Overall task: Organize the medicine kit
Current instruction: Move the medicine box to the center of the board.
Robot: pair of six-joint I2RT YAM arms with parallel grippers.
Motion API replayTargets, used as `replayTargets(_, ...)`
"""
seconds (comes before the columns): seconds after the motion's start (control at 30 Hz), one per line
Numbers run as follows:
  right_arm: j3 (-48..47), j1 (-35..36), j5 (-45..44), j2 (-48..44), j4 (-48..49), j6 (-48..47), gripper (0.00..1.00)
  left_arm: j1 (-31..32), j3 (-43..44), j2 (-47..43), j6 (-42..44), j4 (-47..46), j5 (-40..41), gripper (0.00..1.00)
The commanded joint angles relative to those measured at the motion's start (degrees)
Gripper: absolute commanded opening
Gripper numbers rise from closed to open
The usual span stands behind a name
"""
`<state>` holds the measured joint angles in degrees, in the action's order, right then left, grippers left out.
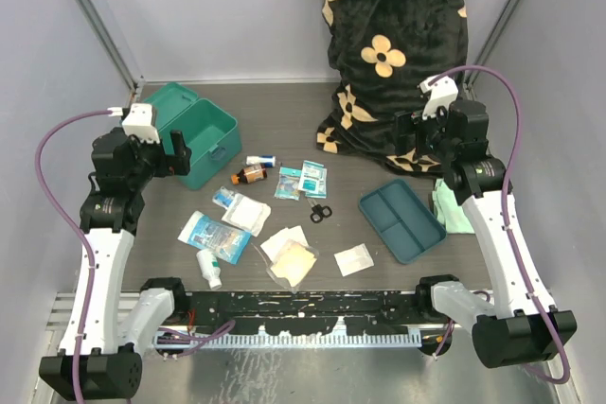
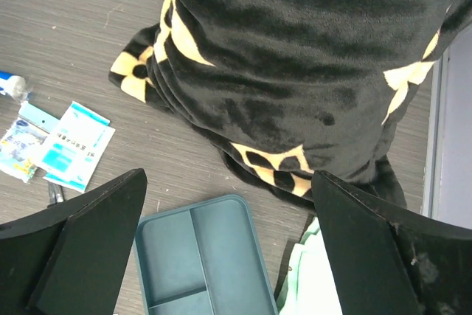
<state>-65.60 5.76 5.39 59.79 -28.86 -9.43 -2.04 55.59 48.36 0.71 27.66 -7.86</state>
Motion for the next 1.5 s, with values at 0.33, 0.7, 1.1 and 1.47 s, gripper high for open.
replayTargets(0.33,-4.26,-0.44,4.52,0.74,1.90,0.96,1.00,-0.83,1.09,-2.14,-0.50,-5.16,-1.95,0.98)
replayTargets(0.7,-4.87,-0.42,1.91,0.87,0.00,-1.56,1.00,-0.86,1.62,-2.52,0.49,-3.18,-1.72,0.98)
replayTargets(1.1,-2.52,-0.40,2.61,5.24,-2.91,-5.31,1.00,-0.88,2.06,-0.33,5.15,-0.79,-2.22,0.98)
replayTargets(1.47,5.16,-0.41,14.46,6.42,3.37,-6.46,1.00,-0.81,1.86,5.36,13.00,-1.21,-7.77,0.98)
